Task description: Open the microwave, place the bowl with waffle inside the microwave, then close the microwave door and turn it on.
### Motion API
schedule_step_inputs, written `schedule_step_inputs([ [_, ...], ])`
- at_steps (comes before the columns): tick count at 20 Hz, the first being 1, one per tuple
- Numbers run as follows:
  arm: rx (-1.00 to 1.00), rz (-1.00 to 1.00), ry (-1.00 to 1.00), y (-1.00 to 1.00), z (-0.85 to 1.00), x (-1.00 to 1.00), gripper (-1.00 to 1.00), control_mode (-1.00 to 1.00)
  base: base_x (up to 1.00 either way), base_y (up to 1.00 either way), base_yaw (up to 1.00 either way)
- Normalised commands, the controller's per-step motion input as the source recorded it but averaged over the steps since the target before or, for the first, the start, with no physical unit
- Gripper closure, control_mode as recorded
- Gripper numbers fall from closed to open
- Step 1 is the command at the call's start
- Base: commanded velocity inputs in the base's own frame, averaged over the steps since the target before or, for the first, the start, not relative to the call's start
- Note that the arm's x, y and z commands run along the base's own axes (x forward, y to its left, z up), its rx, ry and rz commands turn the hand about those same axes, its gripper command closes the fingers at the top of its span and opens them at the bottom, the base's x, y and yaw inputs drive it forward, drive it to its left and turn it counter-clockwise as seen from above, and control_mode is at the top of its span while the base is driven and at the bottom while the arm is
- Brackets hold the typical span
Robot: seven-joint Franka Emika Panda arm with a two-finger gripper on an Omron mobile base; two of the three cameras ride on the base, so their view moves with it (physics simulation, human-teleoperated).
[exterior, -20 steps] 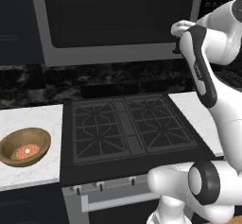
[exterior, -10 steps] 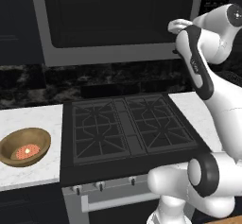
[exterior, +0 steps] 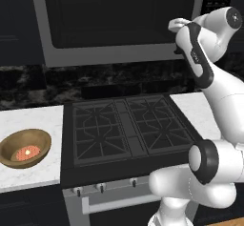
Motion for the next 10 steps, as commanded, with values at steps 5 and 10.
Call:
schedule_step_inputs([
  [5,0.01,0.01,0.0,0.0,-0.14,0.51,-1.0,-1.0,0.0,0.0,0.0],
  [10,0.0,0.0,0.0,0.0,-0.22,0.53,-1.0,-1.0,0.0,0.0,0.0],
])
